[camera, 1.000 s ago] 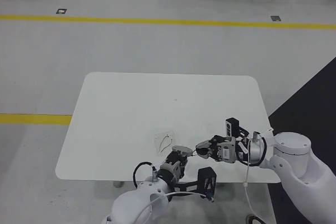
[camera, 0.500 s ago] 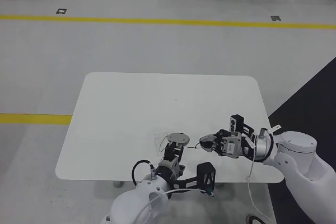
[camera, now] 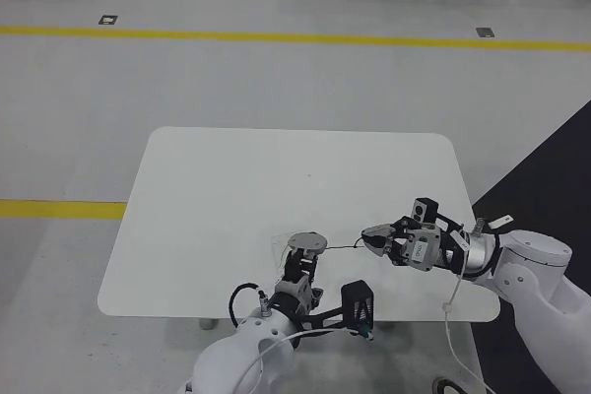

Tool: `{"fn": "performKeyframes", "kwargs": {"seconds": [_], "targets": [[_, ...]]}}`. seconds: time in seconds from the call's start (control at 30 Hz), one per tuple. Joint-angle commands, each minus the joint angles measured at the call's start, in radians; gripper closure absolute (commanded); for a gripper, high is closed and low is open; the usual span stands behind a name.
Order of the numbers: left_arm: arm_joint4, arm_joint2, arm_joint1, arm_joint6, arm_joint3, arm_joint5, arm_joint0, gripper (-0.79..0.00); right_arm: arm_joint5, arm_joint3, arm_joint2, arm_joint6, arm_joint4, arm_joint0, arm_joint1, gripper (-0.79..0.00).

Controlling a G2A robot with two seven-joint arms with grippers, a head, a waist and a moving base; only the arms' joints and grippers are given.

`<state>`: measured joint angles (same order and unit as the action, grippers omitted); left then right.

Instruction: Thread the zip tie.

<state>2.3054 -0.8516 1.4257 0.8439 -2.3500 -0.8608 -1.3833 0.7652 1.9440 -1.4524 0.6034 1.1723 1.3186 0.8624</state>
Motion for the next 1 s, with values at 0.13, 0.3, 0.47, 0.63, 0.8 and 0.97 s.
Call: {"fn": "performKeyframes", "kwargs": {"seconds": [0.13, 0.3, 0.47, 0.63, 0.8, 0.97], "targets": [[0.000, 0.000, 0.000, 0.000, 0.000, 0.000, 0.000, -0.785, 0.000, 0.000, 0.000, 0.000, 0.000, 0.000, 0.000, 0.000], [0.022, -0.003, -0.005, -0.056, 0.001, 0.031, -0.007, -0.785, 0.000, 0.000, 0.000, 0.000, 0.000, 0.000, 0.000, 0.000], [0.018, -0.010, -0.010, -0.151, 0.000, 0.095, -0.027, -0.785, -0.009, 0.008, 0.023, -0.030, -0.019, 0.014, 0.003, 0.000], [-0.004, -0.048, -0.014, -0.213, 0.000, 0.186, -0.055, -0.785, -0.018, 0.008, 0.058, -0.051, -0.039, 0.013, 0.007, 0.000], [-0.077, -0.123, -0.014, -0.258, 0.000, 0.310, -0.078, -0.785, -0.036, 0.005, 0.061, -0.052, -0.040, 0.009, 0.010, 0.000], [-0.217, -0.217, -0.012, -0.251, 0.000, 0.386, -0.107, -0.785, -0.089, 0.006, 0.023, -0.032, 0.005, 0.017, 0.013, 0.000]]}}
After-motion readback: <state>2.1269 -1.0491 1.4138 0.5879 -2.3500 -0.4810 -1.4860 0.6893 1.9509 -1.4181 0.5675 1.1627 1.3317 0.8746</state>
